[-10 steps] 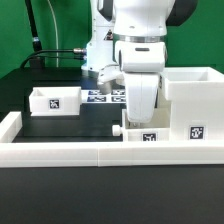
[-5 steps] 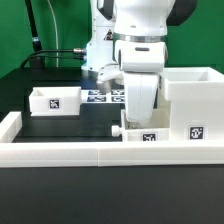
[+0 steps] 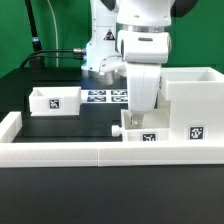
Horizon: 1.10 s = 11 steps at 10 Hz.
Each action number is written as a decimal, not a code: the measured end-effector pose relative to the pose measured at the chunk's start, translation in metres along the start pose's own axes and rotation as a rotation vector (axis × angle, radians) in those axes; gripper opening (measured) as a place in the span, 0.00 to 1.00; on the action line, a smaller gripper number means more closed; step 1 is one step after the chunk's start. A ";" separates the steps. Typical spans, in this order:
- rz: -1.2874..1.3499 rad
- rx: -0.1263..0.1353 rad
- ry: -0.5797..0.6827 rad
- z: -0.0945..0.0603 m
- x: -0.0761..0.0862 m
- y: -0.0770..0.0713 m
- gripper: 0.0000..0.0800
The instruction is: Assemble drawer
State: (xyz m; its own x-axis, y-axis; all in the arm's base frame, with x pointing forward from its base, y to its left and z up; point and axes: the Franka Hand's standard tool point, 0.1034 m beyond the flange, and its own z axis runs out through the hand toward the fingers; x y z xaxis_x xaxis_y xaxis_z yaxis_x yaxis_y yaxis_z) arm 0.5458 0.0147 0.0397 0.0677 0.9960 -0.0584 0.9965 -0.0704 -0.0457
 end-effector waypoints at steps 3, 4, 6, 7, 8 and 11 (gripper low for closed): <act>0.000 -0.015 -0.009 -0.027 -0.023 0.001 0.81; 0.001 -0.015 -0.011 -0.028 -0.035 0.000 0.81; -0.004 -0.013 -0.008 -0.027 -0.053 -0.001 0.81; 0.003 -0.012 -0.007 -0.026 -0.056 -0.001 0.81; 0.001 -0.010 -0.007 -0.025 -0.055 -0.001 0.81; -0.027 0.019 0.078 0.002 -0.070 0.003 0.81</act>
Offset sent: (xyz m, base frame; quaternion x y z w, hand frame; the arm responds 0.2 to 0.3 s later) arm -0.0157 -0.0413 0.0203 0.0073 -0.0014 -0.0317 0.9995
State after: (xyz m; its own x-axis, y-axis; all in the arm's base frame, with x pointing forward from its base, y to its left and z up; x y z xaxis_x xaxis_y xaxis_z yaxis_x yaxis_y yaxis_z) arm 0.5439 -0.0548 0.0419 0.0455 0.9987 0.0214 0.9969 -0.0440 -0.0654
